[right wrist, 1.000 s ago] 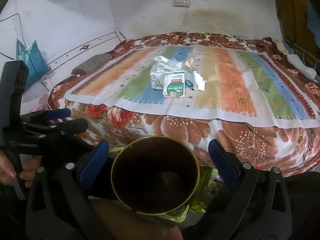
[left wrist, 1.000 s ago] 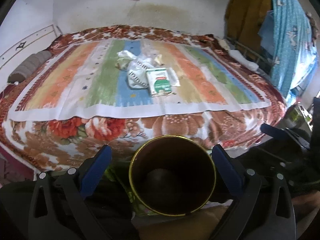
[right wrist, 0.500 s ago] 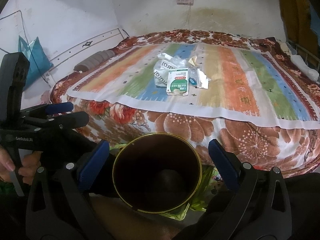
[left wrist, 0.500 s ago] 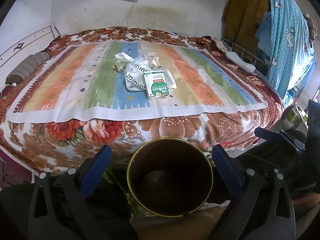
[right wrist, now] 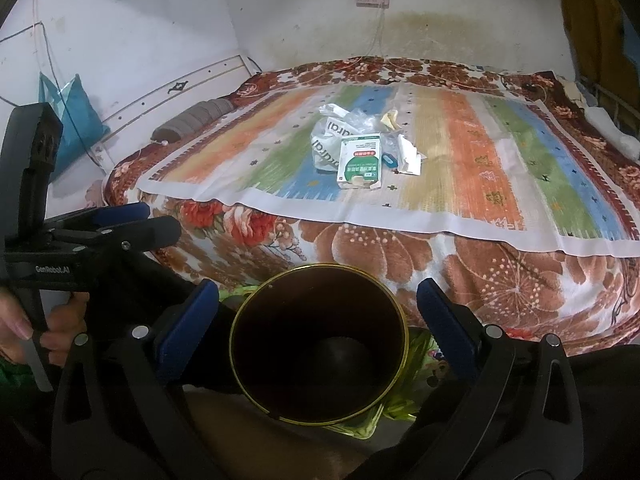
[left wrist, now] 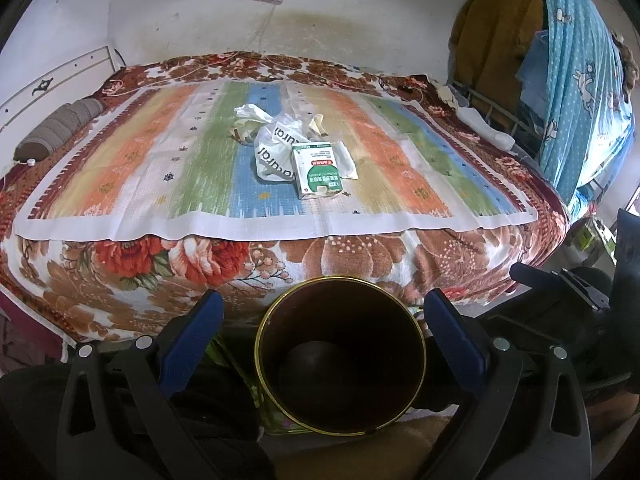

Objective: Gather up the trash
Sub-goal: 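Move both tools from above the gold-rimmed bin toward the trash on the sheet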

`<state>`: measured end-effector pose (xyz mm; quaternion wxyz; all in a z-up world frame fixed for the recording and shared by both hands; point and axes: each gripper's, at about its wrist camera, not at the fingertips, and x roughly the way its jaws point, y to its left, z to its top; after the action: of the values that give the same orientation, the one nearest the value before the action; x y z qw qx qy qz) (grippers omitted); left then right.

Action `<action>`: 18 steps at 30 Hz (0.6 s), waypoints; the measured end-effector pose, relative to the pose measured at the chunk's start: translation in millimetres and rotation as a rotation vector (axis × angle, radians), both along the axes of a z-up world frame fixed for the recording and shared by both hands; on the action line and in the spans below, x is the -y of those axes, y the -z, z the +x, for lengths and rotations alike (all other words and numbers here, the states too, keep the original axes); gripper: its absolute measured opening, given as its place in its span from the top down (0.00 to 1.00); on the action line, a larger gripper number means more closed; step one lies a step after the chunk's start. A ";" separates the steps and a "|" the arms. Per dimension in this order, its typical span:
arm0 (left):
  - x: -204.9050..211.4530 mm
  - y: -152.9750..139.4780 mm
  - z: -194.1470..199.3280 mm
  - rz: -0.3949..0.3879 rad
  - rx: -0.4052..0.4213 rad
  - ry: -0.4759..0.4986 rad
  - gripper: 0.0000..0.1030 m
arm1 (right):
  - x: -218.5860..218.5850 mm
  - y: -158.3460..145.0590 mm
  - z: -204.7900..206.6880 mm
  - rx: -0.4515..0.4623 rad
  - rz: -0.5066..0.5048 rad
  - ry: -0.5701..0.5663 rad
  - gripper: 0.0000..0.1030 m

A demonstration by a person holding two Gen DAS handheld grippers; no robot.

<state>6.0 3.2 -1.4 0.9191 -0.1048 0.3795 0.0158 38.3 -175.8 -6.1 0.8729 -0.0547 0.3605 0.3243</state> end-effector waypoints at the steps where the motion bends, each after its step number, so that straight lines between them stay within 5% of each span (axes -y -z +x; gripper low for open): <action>1: 0.3 -0.1 0.2 -0.001 0.000 0.000 0.05 | 0.0 0.3 0.1 -0.001 0.000 0.002 0.08; 18: -1.9 0.2 0.0 0.000 -0.001 0.003 0.05 | -2.8 2.8 1.8 0.001 -0.016 0.006 0.08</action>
<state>6.0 5.0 -1.6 0.9190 -0.1042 0.3800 0.0145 40.1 -173.0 -8.9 0.8735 -0.0607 0.3630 0.3186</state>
